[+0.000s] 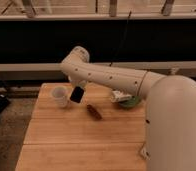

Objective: Place the eraser in the ceramic cup

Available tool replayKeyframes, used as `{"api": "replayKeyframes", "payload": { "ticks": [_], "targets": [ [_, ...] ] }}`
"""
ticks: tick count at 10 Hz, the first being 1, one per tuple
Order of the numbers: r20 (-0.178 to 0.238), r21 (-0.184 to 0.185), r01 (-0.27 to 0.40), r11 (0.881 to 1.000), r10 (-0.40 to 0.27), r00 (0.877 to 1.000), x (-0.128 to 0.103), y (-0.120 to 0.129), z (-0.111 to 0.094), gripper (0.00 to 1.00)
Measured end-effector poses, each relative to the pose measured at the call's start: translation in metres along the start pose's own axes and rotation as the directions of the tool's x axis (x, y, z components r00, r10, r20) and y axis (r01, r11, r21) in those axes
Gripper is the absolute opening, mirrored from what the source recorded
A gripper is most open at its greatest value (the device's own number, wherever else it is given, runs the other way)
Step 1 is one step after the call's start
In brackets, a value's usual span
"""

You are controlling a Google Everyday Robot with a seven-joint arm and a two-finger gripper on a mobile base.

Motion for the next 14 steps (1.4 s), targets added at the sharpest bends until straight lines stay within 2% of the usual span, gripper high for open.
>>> {"api": "replayKeyframes", "payload": {
  "ticks": [5,8,12,14],
  "targets": [
    [-0.022,0.087,0.102,0.991,-0.101,0.995,0.014,-0.047,-0.004,0.0],
    [-0.048,0.127,0.132,0.983,-0.127,0.991,0.02,-0.064,-0.001,0.0],
    [-0.067,0.159,0.174,0.972,-0.165,0.984,0.021,-0.092,0.007,0.0],
    [-0.07,0.169,0.181,0.969,-0.172,0.983,0.023,-0.098,0.015,0.0]
  ]
}}
